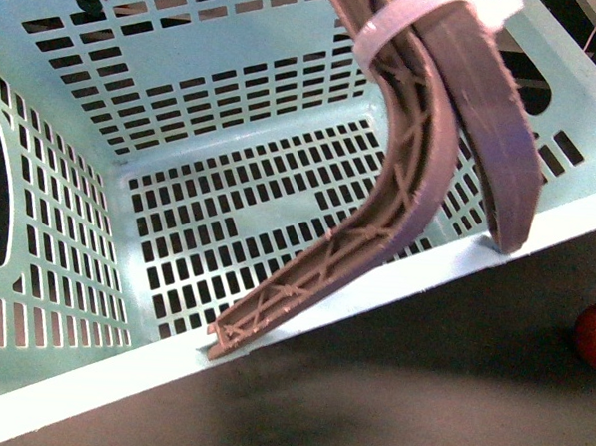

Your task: Pick apple with right arm and hold basket with left

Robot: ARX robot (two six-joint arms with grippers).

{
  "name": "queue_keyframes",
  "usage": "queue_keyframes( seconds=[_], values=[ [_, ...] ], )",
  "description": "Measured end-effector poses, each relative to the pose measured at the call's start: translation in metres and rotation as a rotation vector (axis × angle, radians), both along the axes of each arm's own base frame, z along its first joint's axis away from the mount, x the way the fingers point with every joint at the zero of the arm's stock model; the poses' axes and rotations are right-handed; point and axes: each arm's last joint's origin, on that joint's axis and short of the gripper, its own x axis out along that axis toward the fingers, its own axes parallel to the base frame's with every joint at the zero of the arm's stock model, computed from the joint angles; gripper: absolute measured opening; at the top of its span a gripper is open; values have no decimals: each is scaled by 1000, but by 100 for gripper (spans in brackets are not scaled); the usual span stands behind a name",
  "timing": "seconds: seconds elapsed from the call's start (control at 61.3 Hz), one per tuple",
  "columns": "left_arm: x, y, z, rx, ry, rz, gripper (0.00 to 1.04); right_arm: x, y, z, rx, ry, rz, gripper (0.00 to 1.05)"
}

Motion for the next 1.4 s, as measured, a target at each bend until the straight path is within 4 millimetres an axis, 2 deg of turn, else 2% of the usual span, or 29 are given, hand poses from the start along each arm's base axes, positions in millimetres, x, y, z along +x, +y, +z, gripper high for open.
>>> queue_keyframes(
  seconds=[0.538,0.587,0.636,0.669,0.832,0.995,1.158,1.239,1.403],
  values=[
    [-2,-3,1,19,-27,-30,16,0,0,0,4,3,-2,96],
    [-2,-3,1,19,-27,-31,16,0,0,-1,46,102,-41,96],
    [-2,-3,1,20,-27,-30,16,2,-2,-3,111,316,-99,96],
    [-2,-3,1,20,-27,-31,16,4,-3,-6,143,388,-116,96],
    [-2,-3,1,20,-29,-34,16,15,-11,-10,220,450,-128,96],
    [-2,-3,1,21,-30,-35,16,51,-28,-14,275,512,-187,96],
    [-2,-3,1,24,-32,-36,16,96,-39,-25,202,551,-184,96],
    [-2,-3,1,22,-31,-37,16,124,-46,-39,171,612,-177,96],
    [-2,-3,1,23,-32,-36,16,159,-61,-76,98,738,-208,96]
  ],
)
